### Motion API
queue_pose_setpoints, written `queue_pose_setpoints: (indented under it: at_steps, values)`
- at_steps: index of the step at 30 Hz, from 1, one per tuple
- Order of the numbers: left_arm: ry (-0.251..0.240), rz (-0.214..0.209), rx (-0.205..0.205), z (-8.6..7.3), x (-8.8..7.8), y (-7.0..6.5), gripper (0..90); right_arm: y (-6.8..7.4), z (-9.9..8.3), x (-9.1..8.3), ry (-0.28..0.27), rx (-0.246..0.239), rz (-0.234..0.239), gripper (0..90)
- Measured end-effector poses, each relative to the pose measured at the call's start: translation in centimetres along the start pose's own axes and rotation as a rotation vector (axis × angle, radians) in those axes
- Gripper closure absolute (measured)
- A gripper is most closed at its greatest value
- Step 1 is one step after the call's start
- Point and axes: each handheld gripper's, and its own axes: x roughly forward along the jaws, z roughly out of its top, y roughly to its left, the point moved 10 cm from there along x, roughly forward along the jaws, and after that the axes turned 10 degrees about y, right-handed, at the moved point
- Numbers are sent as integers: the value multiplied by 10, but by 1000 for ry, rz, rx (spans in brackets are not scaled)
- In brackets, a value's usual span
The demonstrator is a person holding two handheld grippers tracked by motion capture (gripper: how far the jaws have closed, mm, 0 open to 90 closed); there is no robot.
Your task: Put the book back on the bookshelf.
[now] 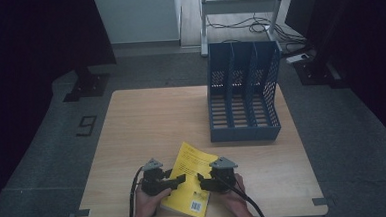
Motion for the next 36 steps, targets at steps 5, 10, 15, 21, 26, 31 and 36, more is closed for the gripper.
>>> queue_pose_setpoints:
  at_steps: [5, 10, 15, 21, 26, 31, 36]
  values:
    - [65, -20, 14, -7, 8, -2, 435, 0, 0, 0, -2, -1, 2, 187]
    - [61, 33, 42, -6, 7, -1, 475, 0, 0, 0, -5, -4, 5, 187]
    - [45, 86, 57, -6, 7, 2, 551, 0, 0, 0, -6, -5, 4, 187]
    - [28, 114, 77, -6, 7, 4, 635, 0, 0, 0, -8, -6, 4, 186]
    - [-2, 95, 84, -3, 4, 2, 714, 0, 0, 0, -11, -7, 8, 185]
    - [-43, 89, 75, -1, 3, 0, 748, 0, 0, 0, -22, -13, 12, 184]
    - [-49, 83, 80, -1, 3, 0, 756, -2, 0, 0, -18, -13, 31, 176]
